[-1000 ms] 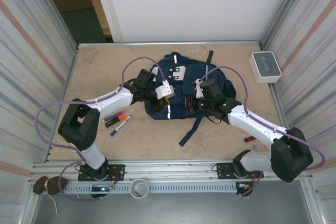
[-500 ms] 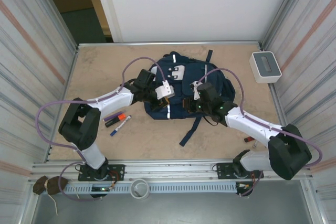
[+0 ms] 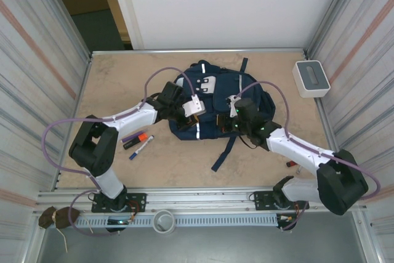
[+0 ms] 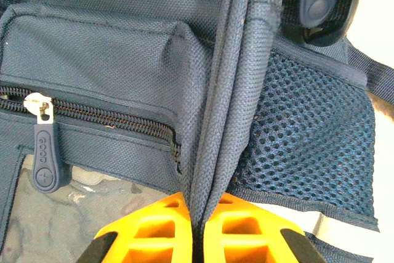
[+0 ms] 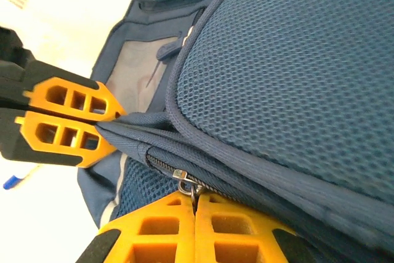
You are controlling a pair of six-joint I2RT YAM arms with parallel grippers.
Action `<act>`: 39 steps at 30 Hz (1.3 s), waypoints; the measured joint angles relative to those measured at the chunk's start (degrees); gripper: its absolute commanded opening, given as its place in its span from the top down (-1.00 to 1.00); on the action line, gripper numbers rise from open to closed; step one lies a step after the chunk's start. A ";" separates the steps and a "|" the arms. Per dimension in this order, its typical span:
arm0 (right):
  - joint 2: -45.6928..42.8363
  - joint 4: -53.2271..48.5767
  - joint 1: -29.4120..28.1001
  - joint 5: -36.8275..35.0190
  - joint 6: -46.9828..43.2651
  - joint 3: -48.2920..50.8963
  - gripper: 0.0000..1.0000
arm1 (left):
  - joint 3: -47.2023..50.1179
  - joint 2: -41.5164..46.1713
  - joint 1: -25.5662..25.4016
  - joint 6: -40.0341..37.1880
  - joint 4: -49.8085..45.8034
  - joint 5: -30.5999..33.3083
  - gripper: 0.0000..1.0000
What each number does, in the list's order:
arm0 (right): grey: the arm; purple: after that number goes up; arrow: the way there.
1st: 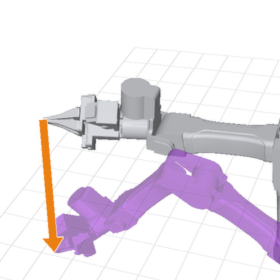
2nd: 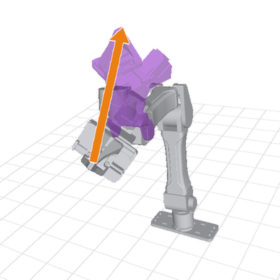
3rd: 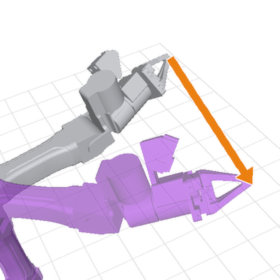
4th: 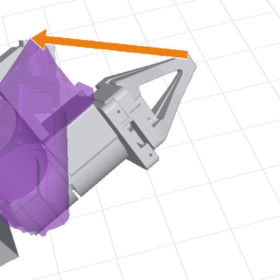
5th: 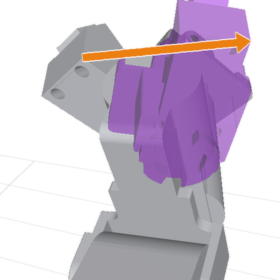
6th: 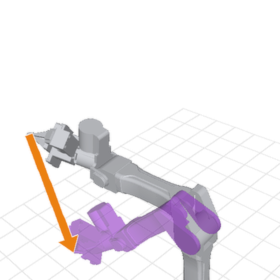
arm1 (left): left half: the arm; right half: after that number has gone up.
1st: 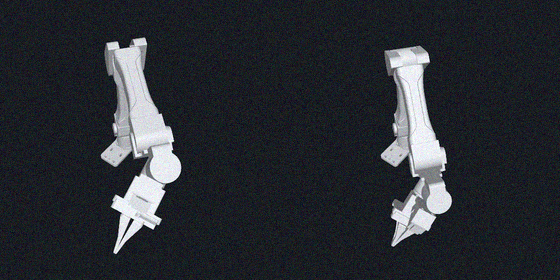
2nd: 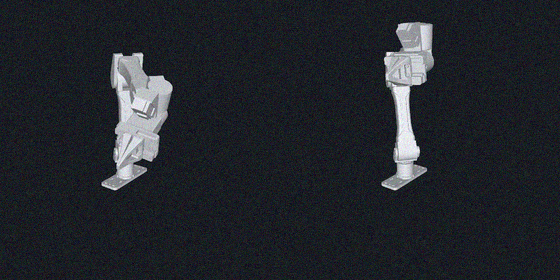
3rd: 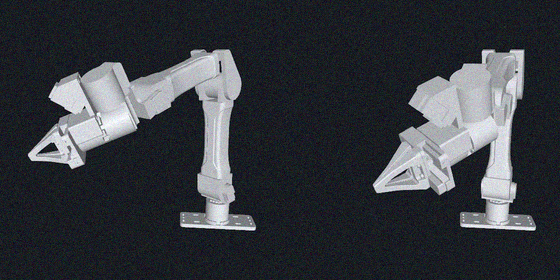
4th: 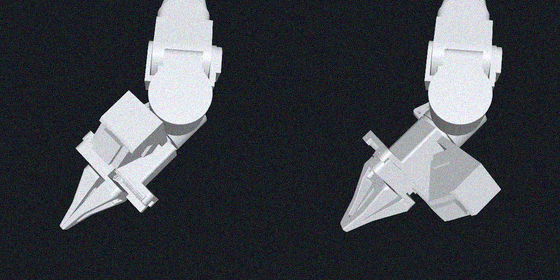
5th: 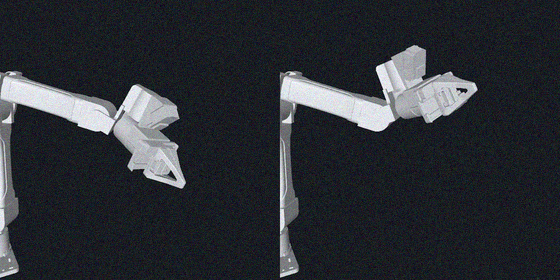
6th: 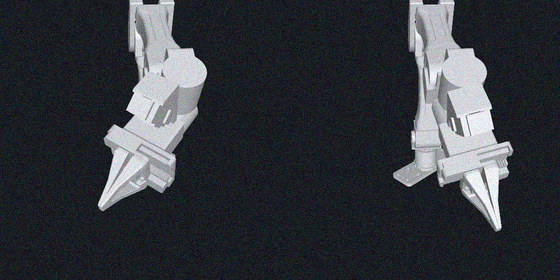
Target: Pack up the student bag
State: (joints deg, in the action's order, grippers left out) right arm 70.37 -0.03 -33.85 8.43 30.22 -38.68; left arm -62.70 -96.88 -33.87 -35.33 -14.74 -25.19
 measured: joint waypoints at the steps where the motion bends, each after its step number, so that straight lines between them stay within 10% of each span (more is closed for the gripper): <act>1: -0.83 0.09 1.11 1.70 1.03 0.55 1.00 | 0.00 0.00 -0.24 -0.02 0.09 0.48 1.00; 18: -3.76 -10.95 6.56 4.79 -0.37 -0.83 1.00 | 0.90 0.00 -1.36 -1.05 1.53 4.83 1.00; 39: 1.07 -2.51 4.55 6.75 -7.63 1.86 0.19 | 0.90 0.00 -1.42 -1.09 1.55 4.90 1.00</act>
State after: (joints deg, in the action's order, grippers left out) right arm 71.44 -2.55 -29.30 15.18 22.59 -36.82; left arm -61.80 -96.88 -35.29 -36.42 -13.19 -20.29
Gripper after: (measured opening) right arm 0.387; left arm 0.094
